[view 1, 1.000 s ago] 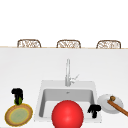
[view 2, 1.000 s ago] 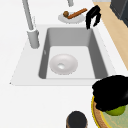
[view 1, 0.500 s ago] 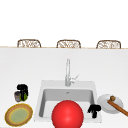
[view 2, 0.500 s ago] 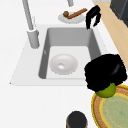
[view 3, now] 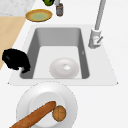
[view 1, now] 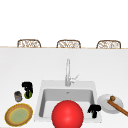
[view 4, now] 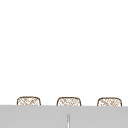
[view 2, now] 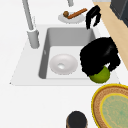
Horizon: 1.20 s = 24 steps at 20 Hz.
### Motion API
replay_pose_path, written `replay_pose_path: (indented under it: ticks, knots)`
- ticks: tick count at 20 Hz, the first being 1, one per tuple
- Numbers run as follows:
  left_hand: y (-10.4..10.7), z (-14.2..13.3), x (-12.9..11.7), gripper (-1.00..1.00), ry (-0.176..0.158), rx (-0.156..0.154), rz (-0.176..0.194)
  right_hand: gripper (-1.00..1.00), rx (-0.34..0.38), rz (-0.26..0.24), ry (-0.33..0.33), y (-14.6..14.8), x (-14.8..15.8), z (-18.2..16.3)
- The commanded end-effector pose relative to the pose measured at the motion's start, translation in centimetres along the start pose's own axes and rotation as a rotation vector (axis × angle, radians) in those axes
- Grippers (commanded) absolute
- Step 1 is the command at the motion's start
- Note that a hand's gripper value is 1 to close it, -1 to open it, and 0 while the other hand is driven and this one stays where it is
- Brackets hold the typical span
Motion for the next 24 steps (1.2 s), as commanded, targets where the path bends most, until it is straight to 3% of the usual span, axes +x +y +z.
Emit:
replay_pose_path:
  ticks: [1,24]
  knots:
    - [-0.2,-2.2,-0.3,1.00,0.031,0.028,-0.021,0.00,0.000,0.000,0.000,0.0,0.0,0.0]
    - [-4.2,-17.4,-5.1,1.00,0.018,0.015,-0.047,0.00,0.000,0.000,0.000,0.0,0.0,0.0]
